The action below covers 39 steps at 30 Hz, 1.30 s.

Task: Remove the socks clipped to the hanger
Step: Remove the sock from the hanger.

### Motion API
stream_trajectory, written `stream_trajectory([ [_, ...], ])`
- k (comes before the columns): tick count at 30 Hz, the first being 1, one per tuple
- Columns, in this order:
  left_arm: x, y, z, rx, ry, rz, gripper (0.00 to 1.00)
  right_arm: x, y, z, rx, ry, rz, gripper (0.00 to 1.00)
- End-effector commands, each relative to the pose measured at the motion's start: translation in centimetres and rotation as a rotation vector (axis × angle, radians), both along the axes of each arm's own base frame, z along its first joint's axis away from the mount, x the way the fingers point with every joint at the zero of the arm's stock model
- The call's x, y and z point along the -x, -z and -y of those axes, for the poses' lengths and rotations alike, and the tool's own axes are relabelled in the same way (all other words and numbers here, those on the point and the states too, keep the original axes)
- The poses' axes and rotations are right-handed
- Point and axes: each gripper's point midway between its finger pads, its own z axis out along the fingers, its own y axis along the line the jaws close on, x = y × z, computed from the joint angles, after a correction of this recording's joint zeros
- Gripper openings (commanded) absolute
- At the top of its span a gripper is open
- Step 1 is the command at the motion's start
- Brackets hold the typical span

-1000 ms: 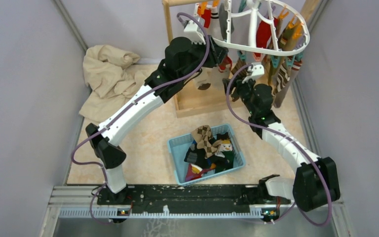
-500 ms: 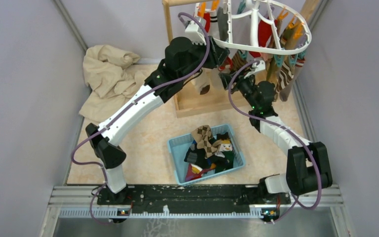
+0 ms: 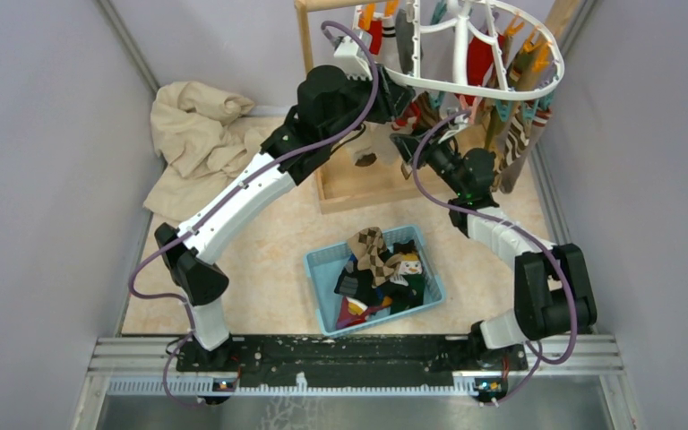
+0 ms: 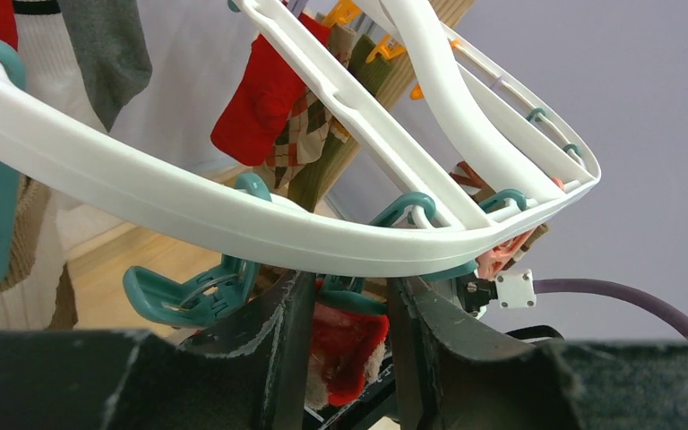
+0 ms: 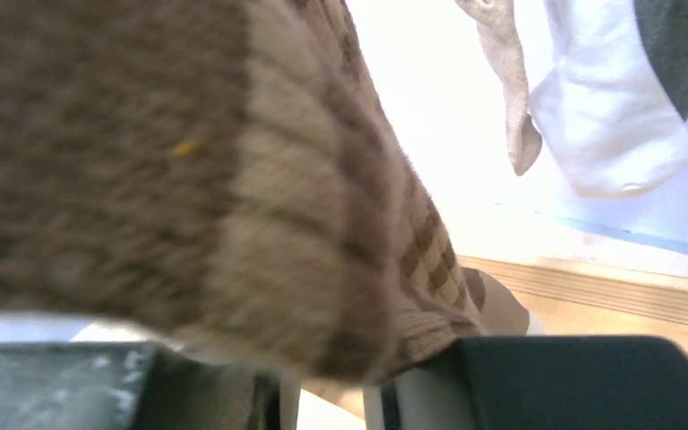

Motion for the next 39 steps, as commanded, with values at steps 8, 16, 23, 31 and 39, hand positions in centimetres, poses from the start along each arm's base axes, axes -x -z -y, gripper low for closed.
stream_trajectory([
  [8,0.3,-0.9,-0.5,0.012,-0.009,-0.001,0.52,3.0,-3.2,0.5,-0.030,0.005,0.085,0.00],
  [16,0.6,-0.5,-0.7,0.000,-0.038,-0.009,0.56,5.3,-3.6,-1.5,0.090,0.057,0.089,0.00],
  [23,1.1,-0.7,-0.4,-0.012,-0.058,0.001,0.56,5.5,-2.7,-2.5,0.223,0.193,0.059,0.00],
  [31,1.9,-1.1,-0.7,-0.024,-0.081,0.009,0.57,5.4,-1.7,-2.1,0.331,0.319,0.032,0.00],
  [39,1.7,-1.4,-0.5,-0.028,-0.120,0.016,0.54,5.2,-2.1,-2.1,0.349,0.346,0.026,0.00],
])
